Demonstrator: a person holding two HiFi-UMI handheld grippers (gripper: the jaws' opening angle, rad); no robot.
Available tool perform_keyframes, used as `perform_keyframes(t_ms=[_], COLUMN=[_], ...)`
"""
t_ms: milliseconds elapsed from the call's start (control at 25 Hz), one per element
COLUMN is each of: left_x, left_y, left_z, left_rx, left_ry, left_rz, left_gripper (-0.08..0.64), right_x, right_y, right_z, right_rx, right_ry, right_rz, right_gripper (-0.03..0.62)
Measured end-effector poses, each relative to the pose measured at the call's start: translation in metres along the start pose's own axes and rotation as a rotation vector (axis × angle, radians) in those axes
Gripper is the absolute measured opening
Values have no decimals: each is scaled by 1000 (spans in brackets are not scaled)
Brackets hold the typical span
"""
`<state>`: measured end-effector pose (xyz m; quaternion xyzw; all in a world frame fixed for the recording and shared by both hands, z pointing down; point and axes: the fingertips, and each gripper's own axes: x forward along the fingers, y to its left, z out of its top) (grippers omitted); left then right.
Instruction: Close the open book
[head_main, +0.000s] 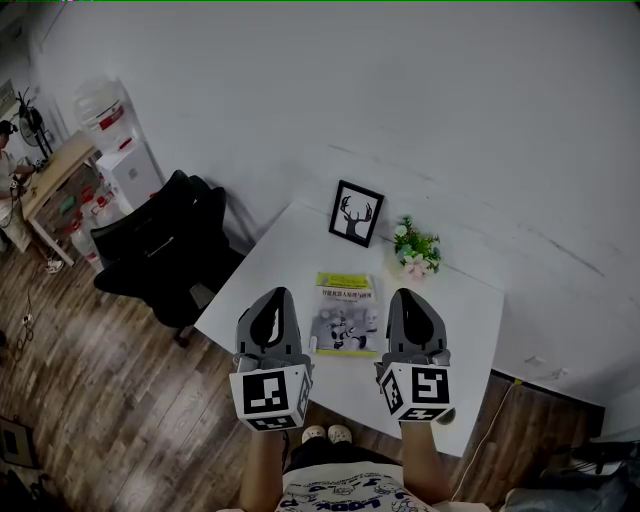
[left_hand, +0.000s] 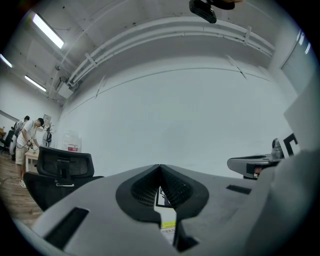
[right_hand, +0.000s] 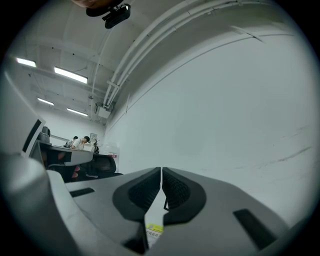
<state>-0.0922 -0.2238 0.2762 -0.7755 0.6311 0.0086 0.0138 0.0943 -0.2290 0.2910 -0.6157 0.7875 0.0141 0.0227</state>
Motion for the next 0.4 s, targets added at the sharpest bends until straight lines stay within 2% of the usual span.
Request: perform_keyframes(t_ms=[400], left_x=[1], left_y=[0], left_z=[0], left_rx=[13], left_ry=[4], left_rz=[-3], left_gripper=[23], right_x=[0], right_y=[1], right_z=[0], right_rx=[-9], right_ry=[-1], right_rz=[1], right_gripper=[34])
